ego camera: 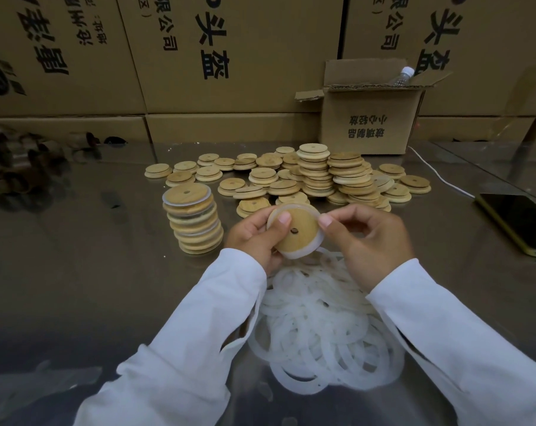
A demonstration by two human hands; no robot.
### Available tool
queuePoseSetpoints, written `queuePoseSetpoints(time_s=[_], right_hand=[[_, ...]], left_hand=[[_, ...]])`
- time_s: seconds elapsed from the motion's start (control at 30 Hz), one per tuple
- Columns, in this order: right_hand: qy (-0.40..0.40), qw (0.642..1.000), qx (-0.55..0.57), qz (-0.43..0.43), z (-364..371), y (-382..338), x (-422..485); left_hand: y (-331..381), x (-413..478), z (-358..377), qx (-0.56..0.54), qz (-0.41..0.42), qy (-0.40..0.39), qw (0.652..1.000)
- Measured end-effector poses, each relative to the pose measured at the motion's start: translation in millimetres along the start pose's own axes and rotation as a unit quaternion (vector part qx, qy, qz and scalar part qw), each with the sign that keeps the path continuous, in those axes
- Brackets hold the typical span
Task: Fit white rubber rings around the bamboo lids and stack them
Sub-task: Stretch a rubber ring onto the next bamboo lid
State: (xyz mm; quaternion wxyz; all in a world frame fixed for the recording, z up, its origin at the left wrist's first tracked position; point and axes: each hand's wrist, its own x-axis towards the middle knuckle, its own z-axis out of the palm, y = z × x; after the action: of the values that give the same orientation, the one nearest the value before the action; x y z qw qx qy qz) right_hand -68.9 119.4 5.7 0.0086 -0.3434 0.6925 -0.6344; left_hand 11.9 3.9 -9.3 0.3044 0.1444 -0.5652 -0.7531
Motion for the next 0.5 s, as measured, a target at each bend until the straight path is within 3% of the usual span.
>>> queuePoseSetpoints(time_s=[0.23,0.5], right_hand=[[0.025,0.999,0.040,-0.003,3,3,-3],[0.078,0.997,-0.012,-0.021,11,9,-11]], left_hand=[[-5,-2,3,0.028,0.004,0.026,0.999],[-9,1,5,0.034,0.017,0.078,0.996]])
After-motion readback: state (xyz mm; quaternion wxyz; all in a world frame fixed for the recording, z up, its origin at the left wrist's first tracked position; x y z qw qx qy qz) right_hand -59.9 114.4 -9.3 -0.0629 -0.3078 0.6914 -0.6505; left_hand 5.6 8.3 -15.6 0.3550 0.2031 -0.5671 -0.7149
